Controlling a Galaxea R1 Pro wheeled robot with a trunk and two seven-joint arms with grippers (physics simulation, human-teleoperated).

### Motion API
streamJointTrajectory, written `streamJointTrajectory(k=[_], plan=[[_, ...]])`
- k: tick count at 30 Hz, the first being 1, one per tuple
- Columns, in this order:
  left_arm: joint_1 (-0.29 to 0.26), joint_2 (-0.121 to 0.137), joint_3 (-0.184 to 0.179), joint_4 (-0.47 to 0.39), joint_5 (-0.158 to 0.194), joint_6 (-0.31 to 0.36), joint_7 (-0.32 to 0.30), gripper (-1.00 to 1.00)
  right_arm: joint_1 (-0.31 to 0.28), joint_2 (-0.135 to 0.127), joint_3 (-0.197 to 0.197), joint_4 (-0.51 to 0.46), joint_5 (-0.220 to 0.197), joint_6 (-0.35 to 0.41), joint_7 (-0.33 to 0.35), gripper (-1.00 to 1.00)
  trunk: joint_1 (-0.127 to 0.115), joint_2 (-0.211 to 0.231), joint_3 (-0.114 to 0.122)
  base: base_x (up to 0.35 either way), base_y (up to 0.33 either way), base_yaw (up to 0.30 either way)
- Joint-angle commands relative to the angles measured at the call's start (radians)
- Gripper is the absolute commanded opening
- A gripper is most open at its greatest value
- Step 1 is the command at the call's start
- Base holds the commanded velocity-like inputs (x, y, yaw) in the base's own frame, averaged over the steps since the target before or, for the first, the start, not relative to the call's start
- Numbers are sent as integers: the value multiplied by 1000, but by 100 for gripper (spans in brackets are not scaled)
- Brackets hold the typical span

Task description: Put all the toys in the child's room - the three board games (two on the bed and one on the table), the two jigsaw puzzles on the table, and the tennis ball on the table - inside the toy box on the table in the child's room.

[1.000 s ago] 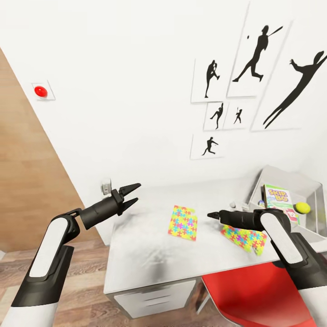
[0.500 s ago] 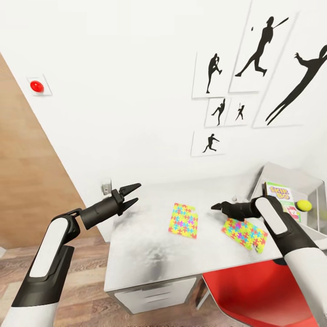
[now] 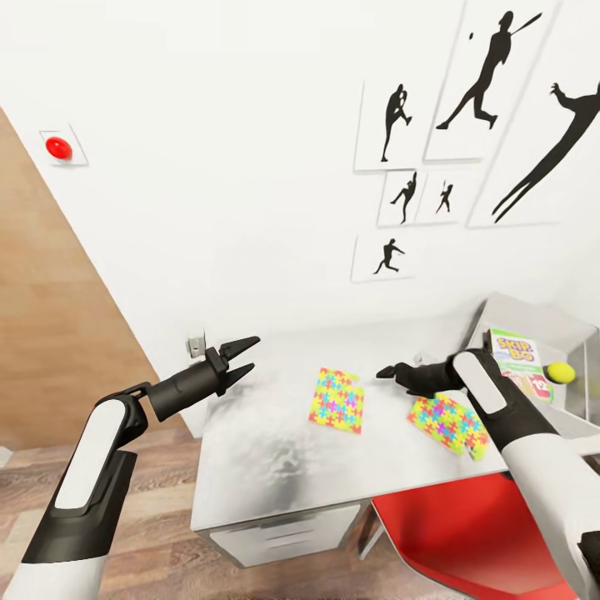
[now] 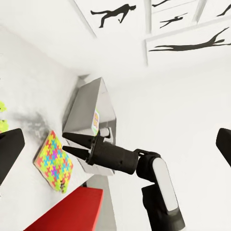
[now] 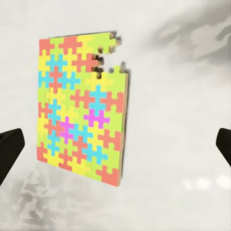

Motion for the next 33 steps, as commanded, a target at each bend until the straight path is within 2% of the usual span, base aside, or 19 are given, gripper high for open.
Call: streamJointTrajectory(k=[1,9,17,24,33], plan=[[-1,0,0,-1,11,4,10,100,-2,1,13,0,-7,1,-10,100,1,-2,-4,0,0,40],[-1,0,-1,-1,11,4,10,100,-3,10,63,2,3,1,-10,100,1,-2,-11,0,0,29],[-2,0,0,-1,11,4,10,100,-4,12,75,11,5,-16,-10,100,1,-2,-13,0,0,7],[-2,0,2,-1,11,4,10,100,-5,13,79,18,5,-75,-9,100,1,-2,-14,0,0,1],[-2,2,5,2,10,3,11,100,-4,11,80,18,5,-87,-8,100,1,-2,-14,0,0,0]])
